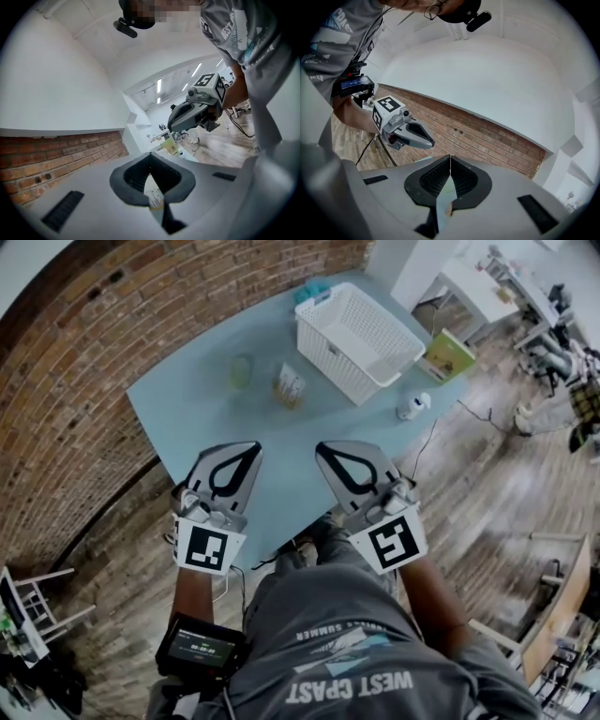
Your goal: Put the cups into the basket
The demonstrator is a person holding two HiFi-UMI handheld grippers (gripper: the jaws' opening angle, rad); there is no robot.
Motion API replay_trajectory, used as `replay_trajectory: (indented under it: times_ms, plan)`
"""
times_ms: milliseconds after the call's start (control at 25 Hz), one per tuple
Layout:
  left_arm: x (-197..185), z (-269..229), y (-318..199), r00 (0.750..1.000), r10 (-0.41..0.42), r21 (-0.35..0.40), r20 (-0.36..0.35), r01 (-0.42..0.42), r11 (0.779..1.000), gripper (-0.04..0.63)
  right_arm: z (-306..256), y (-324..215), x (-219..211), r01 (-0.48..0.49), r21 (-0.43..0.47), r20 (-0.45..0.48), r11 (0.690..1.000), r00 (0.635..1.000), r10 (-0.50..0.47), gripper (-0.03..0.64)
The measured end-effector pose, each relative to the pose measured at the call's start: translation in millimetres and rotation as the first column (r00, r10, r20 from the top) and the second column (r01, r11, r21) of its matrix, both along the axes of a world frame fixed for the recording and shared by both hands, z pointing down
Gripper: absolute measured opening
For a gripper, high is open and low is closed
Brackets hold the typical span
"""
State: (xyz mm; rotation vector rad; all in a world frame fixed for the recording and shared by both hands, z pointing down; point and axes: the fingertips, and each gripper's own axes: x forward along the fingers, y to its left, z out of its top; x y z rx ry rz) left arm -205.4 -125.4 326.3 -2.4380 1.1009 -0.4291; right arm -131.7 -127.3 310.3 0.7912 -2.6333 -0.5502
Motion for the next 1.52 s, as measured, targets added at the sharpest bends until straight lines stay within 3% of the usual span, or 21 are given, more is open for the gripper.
replay_trajectory:
  times_ms: [1000,1280,1520]
  plan:
    - [-30.2,37.4,-131.3,0.989,-0.141,-0.053,0.053,0.144,0.988,0.002,27.1,-110.4,-15.2,0.121,-0.075,0.019,0.990,0.993,-0.120,0.014]
    - [-41.8,68.8,-169.5,0.985,-0.157,-0.127,0.072,0.165,0.978,0.002,34.6,-129.3,-4.1,0.113,-0.091,0.006,0.989,0.994,-0.113,0.014]
    - [-57.4,110.5,-200.5,0.974,-0.191,-0.204,0.121,0.213,0.956,0.002,43.9,-141.7,10.1,0.091,-0.113,-0.004,0.989,0.996,-0.092,0.014]
